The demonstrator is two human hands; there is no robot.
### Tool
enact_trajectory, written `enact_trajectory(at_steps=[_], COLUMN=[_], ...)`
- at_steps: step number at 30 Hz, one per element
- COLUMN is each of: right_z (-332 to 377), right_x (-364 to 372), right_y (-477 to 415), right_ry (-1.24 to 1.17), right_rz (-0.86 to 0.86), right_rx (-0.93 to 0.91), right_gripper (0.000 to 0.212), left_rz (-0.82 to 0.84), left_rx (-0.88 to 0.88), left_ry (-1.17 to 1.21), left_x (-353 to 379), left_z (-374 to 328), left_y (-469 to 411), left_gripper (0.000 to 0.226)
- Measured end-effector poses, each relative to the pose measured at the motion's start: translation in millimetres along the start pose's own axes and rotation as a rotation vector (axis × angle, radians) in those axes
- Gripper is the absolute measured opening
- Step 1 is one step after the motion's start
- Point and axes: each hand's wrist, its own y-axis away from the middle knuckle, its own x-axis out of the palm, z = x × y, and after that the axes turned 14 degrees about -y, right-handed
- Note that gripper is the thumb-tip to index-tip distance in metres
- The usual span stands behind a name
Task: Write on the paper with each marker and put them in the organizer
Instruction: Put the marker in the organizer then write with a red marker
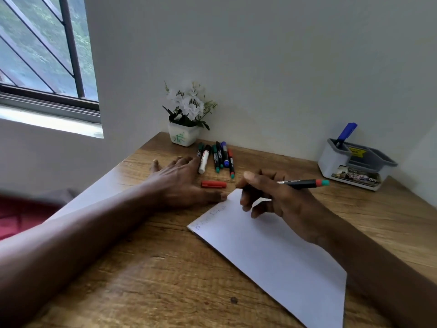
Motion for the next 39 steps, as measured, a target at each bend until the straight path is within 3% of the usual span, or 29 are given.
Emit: enact_trajectory(at_steps=[4, 10, 14, 39], right_z=[-2, 0, -8, -14], right_x=[8, 11, 19, 18], right_y=[-6, -10, -14, -15], right_ry=[0.109, 0.156, 0.348, 0.360], right_rz=[-0.012, 0.001, -0.048, -0.097], right_rx=[0.073, 0.143, -0.001, -0.062], right_gripper=[0.013, 0.003, 0.014, 0.016], left_rz=[0.008, 0.015, 0.019, -0.003], left_rx=[-0.004, 0.009, 0.004, -0.001], left_ry=[-0.007, 0.006, 0.015, 0.021], left_x=[0, -2, -4, -5], left_z=[1, 0, -1, -1], left_y=[-3, -1, 0, 2], left_gripper=[0.133, 0.130, 0.126, 0.119])
